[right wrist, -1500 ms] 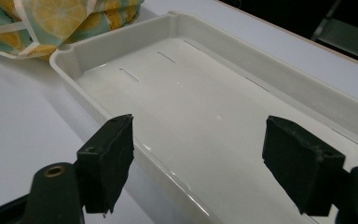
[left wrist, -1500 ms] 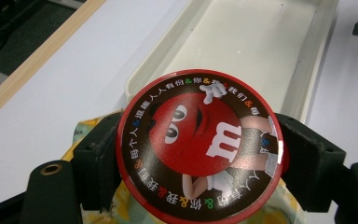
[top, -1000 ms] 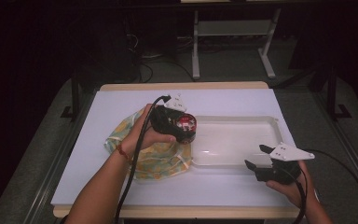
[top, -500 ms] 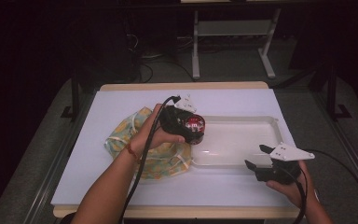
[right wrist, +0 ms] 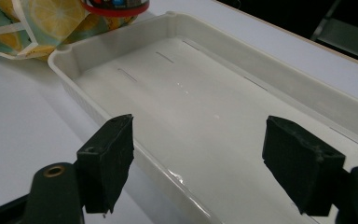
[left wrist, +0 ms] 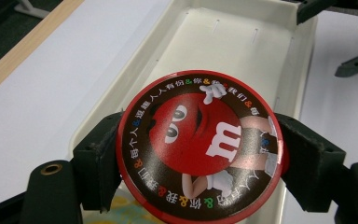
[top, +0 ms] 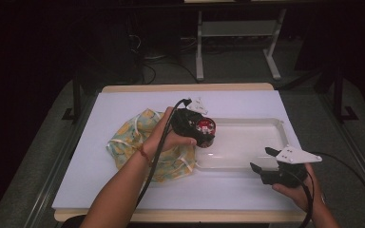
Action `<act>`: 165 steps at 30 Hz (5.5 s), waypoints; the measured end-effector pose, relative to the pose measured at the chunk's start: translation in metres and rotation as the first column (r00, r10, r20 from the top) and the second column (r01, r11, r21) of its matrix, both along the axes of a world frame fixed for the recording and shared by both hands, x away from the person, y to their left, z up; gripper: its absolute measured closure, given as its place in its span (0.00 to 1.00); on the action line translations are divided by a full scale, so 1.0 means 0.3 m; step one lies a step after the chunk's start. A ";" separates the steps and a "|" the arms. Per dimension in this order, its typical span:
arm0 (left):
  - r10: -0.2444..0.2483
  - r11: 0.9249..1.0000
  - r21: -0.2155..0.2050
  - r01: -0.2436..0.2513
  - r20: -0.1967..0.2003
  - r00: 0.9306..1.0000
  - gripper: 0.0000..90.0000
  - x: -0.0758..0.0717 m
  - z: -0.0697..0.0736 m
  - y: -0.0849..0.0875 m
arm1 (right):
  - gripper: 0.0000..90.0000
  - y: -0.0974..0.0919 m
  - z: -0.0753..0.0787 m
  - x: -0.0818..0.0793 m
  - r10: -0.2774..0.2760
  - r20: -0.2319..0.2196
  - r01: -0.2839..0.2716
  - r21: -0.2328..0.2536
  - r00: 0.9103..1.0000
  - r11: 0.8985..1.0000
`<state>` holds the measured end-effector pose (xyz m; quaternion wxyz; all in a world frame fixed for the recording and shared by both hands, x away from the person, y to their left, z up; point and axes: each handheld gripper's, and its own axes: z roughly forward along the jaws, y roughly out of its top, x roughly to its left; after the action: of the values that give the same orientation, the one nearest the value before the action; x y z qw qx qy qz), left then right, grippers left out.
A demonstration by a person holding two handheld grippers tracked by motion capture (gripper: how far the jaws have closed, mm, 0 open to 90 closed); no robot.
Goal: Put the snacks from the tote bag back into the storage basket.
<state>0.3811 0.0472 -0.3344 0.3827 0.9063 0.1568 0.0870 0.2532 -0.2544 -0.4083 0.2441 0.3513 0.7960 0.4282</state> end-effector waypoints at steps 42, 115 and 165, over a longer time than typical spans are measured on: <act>0.023 1.000 0.018 -0.022 -0.048 0.999 0.26 0.053 -0.135 -0.150 | 0.27 0.003 -0.006 0.003 0.003 -0.006 -0.003 0.000 1.000 1.000; -0.031 0.995 0.097 0.036 -0.057 0.998 0.24 0.028 -0.183 -0.197 | 0.27 0.006 -0.005 0.002 0.014 -0.005 -0.014 -0.010 1.000 1.000; -0.093 0.993 0.081 0.089 0.051 0.994 0.24 -0.037 -0.088 -0.127 | 0.27 0.013 -0.002 0.003 0.026 -0.010 -0.026 -0.010 1.000 1.000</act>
<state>0.3701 0.0090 -0.3608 0.3546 0.9241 0.1015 0.1001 0.2540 -0.2505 -0.4089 0.2364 0.3416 0.8039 0.4258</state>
